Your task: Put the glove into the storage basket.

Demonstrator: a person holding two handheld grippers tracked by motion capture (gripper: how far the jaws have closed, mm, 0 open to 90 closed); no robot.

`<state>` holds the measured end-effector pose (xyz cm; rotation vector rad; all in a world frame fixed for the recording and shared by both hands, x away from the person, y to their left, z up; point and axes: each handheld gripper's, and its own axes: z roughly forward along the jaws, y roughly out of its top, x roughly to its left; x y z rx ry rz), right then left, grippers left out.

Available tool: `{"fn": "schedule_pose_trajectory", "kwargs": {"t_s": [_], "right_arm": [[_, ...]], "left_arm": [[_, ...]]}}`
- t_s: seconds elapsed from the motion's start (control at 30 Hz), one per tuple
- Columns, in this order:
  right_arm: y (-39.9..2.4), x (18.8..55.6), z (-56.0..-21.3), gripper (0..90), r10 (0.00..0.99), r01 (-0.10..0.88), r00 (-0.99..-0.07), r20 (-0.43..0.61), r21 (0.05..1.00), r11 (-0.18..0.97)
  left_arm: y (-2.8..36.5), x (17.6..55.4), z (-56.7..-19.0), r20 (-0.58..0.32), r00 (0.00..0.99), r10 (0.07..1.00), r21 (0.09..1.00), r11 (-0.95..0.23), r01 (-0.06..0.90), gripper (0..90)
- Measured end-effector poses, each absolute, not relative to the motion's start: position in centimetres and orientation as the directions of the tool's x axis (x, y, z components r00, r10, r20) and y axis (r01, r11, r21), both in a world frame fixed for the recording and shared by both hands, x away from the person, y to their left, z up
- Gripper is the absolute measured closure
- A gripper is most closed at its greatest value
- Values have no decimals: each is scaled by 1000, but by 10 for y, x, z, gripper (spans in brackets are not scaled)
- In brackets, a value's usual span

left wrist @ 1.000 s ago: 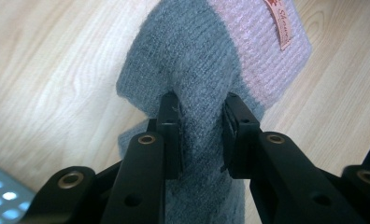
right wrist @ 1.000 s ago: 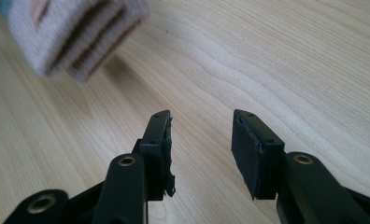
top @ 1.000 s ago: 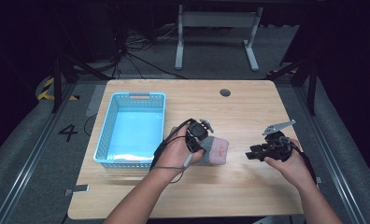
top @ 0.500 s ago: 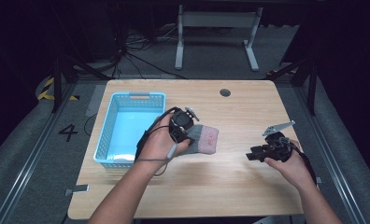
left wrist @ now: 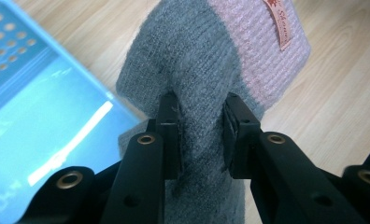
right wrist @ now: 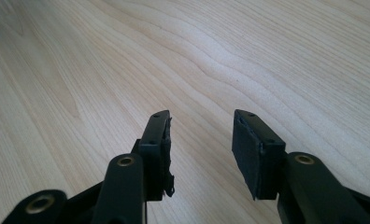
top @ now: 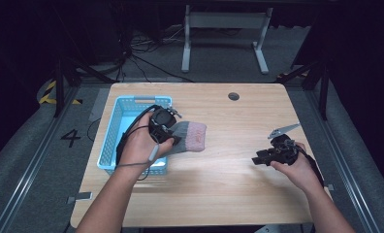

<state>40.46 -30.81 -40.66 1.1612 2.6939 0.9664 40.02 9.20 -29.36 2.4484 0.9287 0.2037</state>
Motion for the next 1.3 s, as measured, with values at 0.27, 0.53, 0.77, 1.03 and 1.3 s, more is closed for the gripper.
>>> {"fn": "schedule_pose_trajectory", "kwargs": {"t_s": [0.27,0.53,0.77,1.03,1.3], "right_arm": [[-301,410,-409,578,663,639,-723,196,554,533],[-301,407,-411,575,668,643,-718,194,553,530],[-304,402,-412,573,681,655,-706,196,546,522],[-309,397,-413,568,694,666,-692,198,546,509],[-312,390,-415,565,706,679,-679,201,536,501]], "left_arm": [[127,403,-291,-30,727,686,510,-615,601,719],[153,412,-295,-43,710,702,510,-596,620,718],[179,427,-302,-31,689,725,489,-590,642,717],[190,448,-318,-23,697,717,439,-619,651,716],[191,464,-340,-35,713,700,425,-635,644,715]]}}
